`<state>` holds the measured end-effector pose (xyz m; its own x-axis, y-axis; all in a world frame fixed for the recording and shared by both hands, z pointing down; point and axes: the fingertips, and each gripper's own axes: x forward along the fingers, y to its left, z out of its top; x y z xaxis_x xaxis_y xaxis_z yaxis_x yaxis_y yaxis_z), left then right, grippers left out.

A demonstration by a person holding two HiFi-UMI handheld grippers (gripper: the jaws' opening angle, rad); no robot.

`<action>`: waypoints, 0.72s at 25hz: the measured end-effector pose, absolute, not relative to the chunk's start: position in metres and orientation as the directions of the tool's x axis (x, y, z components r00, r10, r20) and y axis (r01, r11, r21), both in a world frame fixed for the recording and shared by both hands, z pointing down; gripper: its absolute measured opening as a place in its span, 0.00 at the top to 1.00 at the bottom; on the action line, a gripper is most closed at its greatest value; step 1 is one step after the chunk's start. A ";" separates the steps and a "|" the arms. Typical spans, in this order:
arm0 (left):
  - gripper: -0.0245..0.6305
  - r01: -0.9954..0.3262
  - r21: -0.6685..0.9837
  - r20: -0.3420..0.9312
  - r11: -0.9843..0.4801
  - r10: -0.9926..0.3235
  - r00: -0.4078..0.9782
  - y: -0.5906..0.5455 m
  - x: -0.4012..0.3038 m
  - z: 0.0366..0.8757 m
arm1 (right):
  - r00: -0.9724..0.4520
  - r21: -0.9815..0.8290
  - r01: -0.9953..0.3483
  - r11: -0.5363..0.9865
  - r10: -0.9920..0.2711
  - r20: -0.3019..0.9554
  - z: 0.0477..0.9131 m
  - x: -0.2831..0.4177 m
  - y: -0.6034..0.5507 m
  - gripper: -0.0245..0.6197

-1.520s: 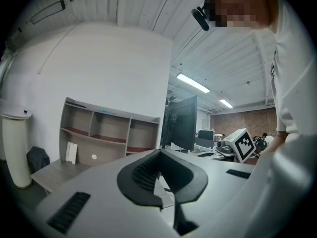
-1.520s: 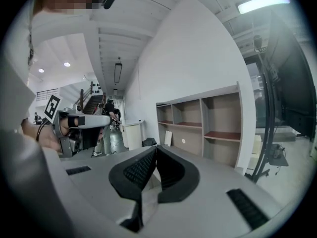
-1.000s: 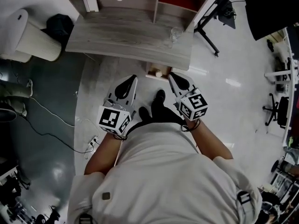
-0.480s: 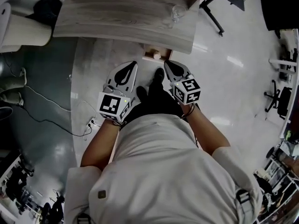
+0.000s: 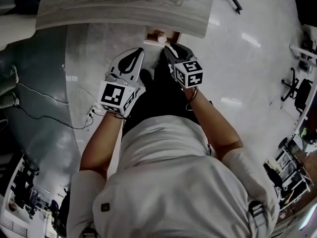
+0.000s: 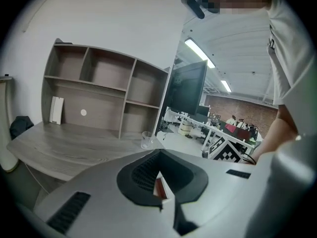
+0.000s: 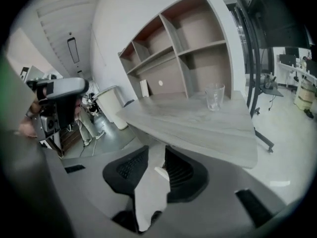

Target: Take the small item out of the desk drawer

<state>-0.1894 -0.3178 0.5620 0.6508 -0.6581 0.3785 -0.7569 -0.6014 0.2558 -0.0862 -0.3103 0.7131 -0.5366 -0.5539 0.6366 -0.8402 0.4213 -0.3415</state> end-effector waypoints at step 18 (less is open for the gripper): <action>0.94 -0.773 0.318 0.509 -0.548 -0.590 0.627 -0.348 -0.189 0.709 | -0.394 -0.332 -0.917 0.220 -0.387 0.833 0.905 -0.092 -0.337 0.58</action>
